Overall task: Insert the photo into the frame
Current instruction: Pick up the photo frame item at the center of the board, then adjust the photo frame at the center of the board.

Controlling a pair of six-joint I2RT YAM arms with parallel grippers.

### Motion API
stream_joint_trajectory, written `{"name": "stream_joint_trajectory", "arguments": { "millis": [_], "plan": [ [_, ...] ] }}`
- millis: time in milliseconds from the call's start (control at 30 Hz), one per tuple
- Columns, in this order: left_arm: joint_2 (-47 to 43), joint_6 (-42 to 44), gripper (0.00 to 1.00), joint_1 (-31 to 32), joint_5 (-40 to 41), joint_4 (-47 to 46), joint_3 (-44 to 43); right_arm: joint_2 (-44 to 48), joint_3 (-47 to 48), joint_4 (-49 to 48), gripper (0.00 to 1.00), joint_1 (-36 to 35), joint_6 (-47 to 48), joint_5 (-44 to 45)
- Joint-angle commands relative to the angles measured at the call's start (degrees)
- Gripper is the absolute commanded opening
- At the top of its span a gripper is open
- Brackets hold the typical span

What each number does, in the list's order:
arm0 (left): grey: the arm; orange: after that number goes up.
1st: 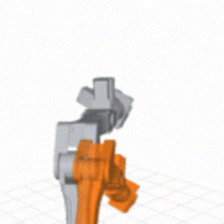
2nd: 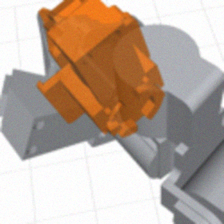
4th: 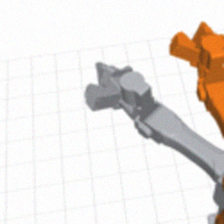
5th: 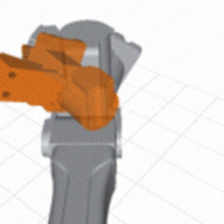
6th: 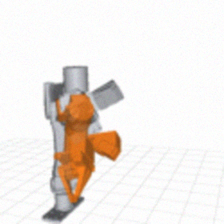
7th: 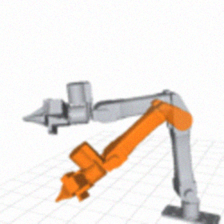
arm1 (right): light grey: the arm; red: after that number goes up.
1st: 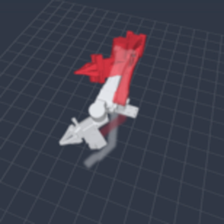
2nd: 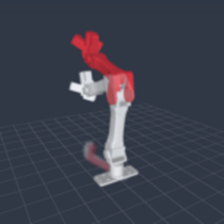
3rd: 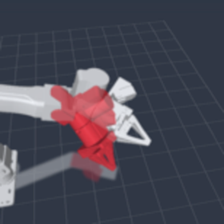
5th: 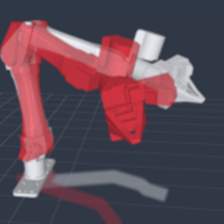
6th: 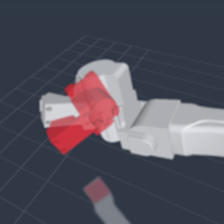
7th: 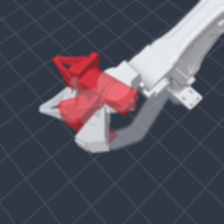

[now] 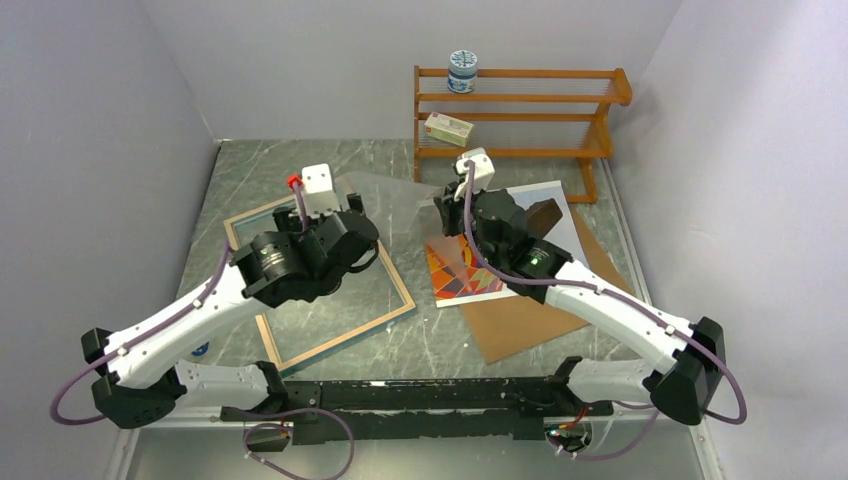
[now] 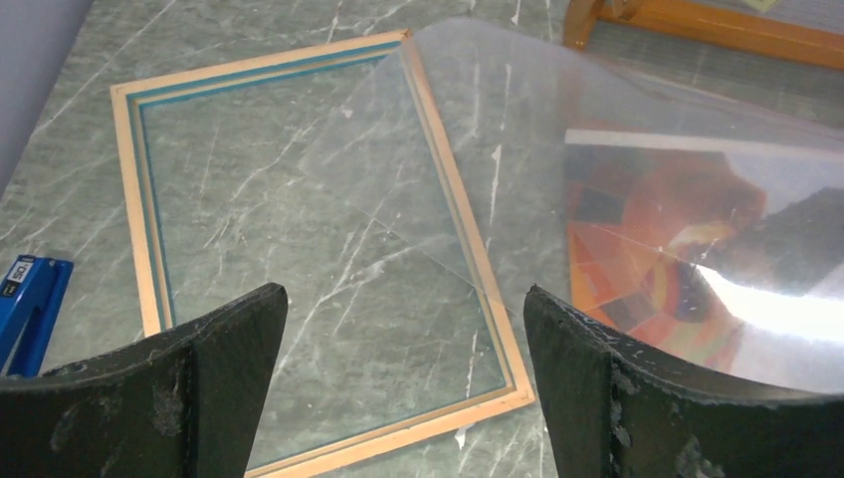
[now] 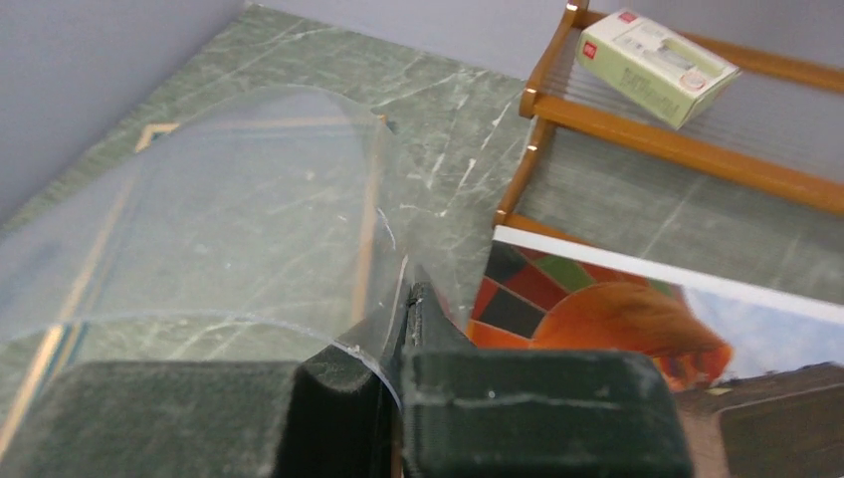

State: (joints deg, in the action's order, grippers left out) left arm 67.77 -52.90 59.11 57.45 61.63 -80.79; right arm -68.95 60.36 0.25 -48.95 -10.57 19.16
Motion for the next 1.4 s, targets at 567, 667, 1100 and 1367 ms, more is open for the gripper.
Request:
{"name": "stream_joint_trajectory", "arguments": {
  "millis": [567,667,1100,1367],
  "plan": [
    [-17.9,14.7,0.94,0.0,-9.4,-1.9,-14.5,7.5,0.6,-6.6,0.0,0.3,15.0,-8.7],
    [-18.0,15.1,0.94,0.0,-9.7,-3.7,-11.3,7.1,2.4,-5.7,0.0,0.5,13.3,-9.8],
    [2.2,6.2,0.94,-2.3,-19.2,-10.7,3.0,-4.6,28.6,19.1,0.0,12.9,-2.7,-24.7],
    [12.8,5.6,0.94,-18.8,-41.7,-18.3,8.5,-5.2,32.6,30.8,0.0,24.7,-7.8,-34.4]
  ]
}}
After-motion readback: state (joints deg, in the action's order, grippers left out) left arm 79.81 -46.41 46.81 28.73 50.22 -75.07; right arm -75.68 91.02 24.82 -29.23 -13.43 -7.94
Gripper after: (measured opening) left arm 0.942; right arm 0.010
